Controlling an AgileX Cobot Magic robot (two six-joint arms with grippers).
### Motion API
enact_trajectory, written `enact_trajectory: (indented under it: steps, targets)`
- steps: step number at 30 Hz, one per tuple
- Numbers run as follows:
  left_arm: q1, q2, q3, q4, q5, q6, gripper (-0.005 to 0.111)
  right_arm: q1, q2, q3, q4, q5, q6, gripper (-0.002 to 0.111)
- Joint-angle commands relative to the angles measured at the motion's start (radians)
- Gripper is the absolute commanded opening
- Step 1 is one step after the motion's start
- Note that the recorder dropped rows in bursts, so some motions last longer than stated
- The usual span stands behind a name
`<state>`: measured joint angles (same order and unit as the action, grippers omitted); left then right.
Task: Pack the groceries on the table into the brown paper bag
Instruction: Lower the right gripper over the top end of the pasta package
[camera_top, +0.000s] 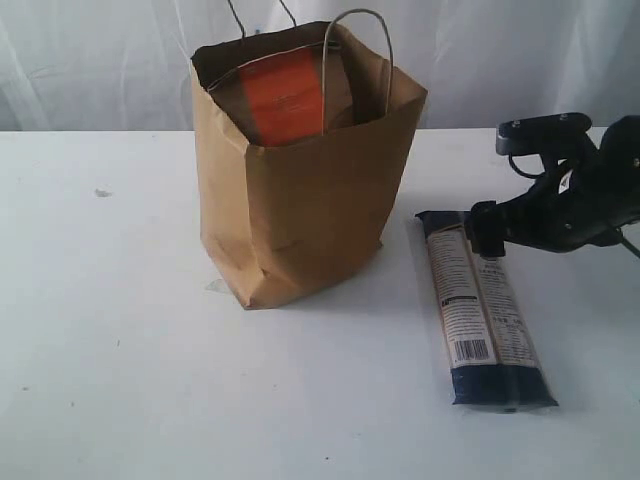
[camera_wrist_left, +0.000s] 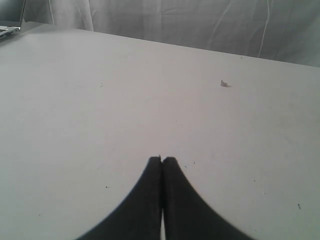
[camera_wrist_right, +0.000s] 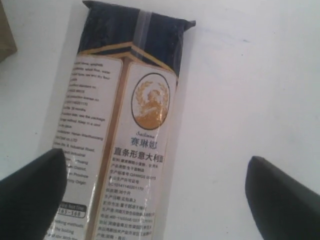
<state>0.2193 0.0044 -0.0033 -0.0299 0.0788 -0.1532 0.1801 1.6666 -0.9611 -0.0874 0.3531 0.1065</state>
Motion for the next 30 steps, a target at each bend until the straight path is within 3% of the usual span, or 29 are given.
enact_trajectory:
  steps: [1, 6, 10, 30]
  targets:
    - [-0.003, -0.004, 0.003, 0.003, -0.003, 0.000, 0.000, -0.012, 0.001, -0.003, -0.020, -0.062, 0.001, 0.089]
    - [-0.003, -0.004, 0.003, 0.003, -0.003, 0.000, 0.000, -0.012, 0.001, -0.003, -0.020, -0.116, 0.001, 0.091]
    - [-0.003, -0.004, 0.003, 0.003, -0.003, 0.000, 0.000, -0.012, 0.001, -0.003, -0.020, -0.173, 0.001, 0.105]
    - [-0.003, -0.004, 0.003, 0.003, -0.003, 0.000, 0.000, -0.012, 0.001, -0.005, 0.113, -0.220, 0.068, 0.105]
